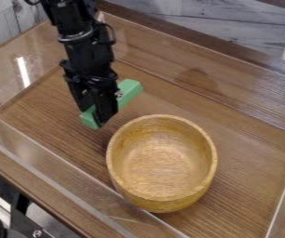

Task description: Remove the green block from inside the brown bowl and put it on the table

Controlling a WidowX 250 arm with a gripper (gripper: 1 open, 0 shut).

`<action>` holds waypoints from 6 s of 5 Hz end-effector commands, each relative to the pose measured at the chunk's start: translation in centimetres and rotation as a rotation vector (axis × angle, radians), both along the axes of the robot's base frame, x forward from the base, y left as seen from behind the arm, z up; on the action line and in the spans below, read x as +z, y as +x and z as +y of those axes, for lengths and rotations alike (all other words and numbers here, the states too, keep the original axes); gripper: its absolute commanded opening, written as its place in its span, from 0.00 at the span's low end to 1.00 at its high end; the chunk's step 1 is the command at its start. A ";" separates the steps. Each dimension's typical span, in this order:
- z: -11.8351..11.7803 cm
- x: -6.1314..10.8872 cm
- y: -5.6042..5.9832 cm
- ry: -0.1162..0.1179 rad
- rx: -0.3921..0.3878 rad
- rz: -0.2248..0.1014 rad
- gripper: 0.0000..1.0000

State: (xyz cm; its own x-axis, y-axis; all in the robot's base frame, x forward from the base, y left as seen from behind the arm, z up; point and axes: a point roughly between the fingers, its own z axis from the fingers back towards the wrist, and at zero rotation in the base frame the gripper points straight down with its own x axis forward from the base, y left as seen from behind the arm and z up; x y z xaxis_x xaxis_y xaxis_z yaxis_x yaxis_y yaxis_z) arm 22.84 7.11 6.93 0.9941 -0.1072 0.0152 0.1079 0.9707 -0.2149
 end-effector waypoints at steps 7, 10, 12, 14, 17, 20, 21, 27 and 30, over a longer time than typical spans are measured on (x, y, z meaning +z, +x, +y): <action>0.9 0.0 2.2 -0.001 0.022 0.001 0.00; 1.0 -0.4 2.7 -0.009 0.026 0.021 0.00; 1.1 -0.6 3.1 -0.015 0.029 0.031 0.00; 1.2 -0.8 3.4 -0.020 0.031 0.043 0.00; 1.3 -0.9 3.7 -0.028 0.034 0.065 0.00; 1.3 -1.0 3.8 -0.034 0.035 0.092 0.00; 1.3 -1.0 3.8 -0.037 0.035 0.104 0.00; 2.0 -0.7 4.0 -0.058 0.044 0.119 0.00; 2.4 -0.6 4.2 -0.068 0.049 0.122 0.00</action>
